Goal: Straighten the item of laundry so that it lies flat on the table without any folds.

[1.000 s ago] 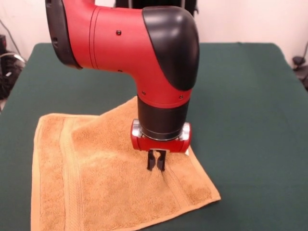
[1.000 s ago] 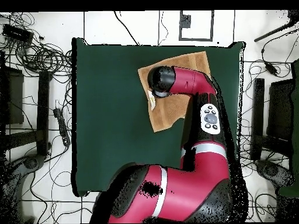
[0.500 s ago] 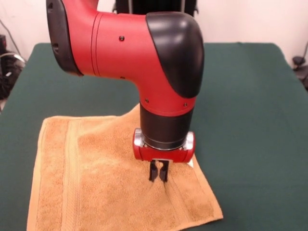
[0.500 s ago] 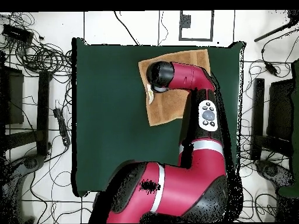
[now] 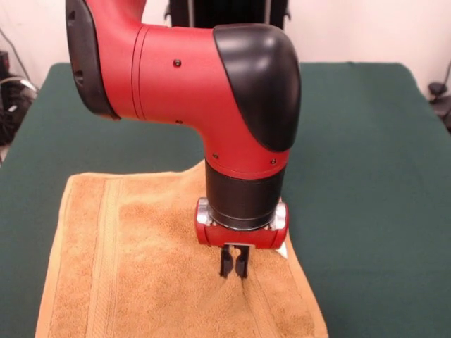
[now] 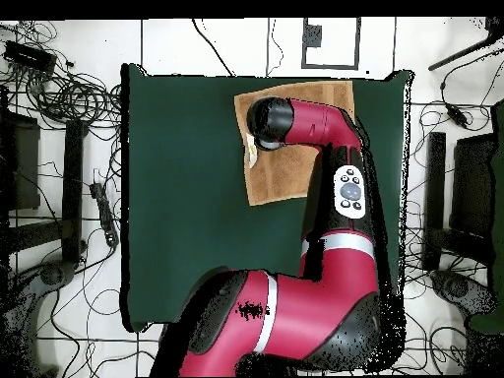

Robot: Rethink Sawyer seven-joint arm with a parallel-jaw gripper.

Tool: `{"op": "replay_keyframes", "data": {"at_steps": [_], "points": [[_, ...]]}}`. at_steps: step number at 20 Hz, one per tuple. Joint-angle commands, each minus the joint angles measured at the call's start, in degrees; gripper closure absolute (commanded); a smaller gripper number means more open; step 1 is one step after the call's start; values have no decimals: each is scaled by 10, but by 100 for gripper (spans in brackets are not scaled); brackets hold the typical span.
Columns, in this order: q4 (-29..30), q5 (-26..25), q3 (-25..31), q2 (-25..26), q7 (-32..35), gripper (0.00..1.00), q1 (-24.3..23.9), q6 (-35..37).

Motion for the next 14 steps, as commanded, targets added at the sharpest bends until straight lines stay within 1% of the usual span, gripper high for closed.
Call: {"op": "replay_keyframes", "data": {"at_steps": [1, 4, 14], "points": [[-10, 15, 78, 20, -13, 100, 35, 26], [-27, 14, 72, 22, -8, 100, 39, 44], [-33, 10, 58, 15, 11, 100, 51, 46]]}}
